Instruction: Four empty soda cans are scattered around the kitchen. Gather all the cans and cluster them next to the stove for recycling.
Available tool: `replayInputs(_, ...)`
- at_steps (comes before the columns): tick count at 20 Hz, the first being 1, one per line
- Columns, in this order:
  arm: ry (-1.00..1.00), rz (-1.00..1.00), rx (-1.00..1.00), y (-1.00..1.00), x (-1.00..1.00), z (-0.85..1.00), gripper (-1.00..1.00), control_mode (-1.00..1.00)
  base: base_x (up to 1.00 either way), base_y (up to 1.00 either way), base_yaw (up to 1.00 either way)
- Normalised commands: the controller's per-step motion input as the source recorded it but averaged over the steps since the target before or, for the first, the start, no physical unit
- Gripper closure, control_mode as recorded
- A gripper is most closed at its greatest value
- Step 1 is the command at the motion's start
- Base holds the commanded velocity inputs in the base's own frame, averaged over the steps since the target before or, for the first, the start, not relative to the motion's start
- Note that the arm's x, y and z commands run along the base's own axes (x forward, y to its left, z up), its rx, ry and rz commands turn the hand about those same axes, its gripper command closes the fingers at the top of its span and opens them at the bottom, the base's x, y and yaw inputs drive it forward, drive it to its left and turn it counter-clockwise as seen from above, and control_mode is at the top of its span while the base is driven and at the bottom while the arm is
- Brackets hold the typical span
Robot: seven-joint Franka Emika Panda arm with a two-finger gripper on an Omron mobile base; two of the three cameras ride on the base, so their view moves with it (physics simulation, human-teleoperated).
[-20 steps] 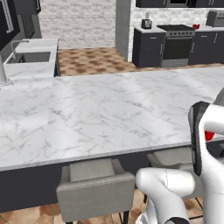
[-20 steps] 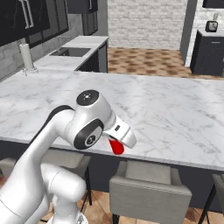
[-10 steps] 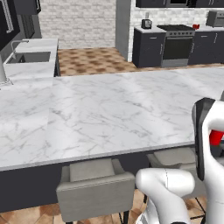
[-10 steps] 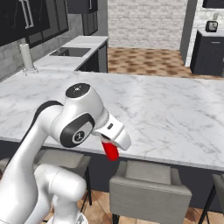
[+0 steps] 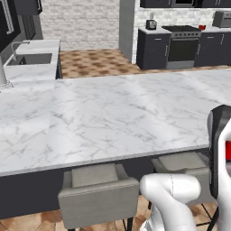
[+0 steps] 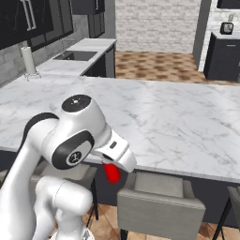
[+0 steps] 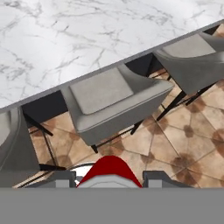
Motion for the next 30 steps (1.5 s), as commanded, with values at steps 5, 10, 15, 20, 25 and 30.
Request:
replayInputs(5, 0.01, 0.03, 0.02, 0.0, -0.35, 0.0, 1.0, 1.0, -0.08, 0.0, 0.01)
replayInputs(10, 0.0, 0.0, 0.0, 0.0, 0.0, 0.0, 1.0, 1.0, -0.44, 0.0, 0.03)
replayInputs(15, 0.0, 0.0, 0.0, 0.0, 0.0, 0.0, 1.0, 1.0, -0.51, -0.17, 0.02)
replayInputs(20, 0.0, 0.0, 0.0, 0.0, 0.0, 0.0, 1.0, 1.0, -0.39, -0.38, 0.01)
replayInputs(25, 0.0, 0.0, 0.0, 0.0, 0.0, 0.0, 1.0, 1.0, -0.32, -0.58, 0.01)
replayInputs(30, 0.0, 0.0, 0.0, 0.0, 0.0, 0.0, 1.0, 1.0, -0.18, -0.71, 0.02)
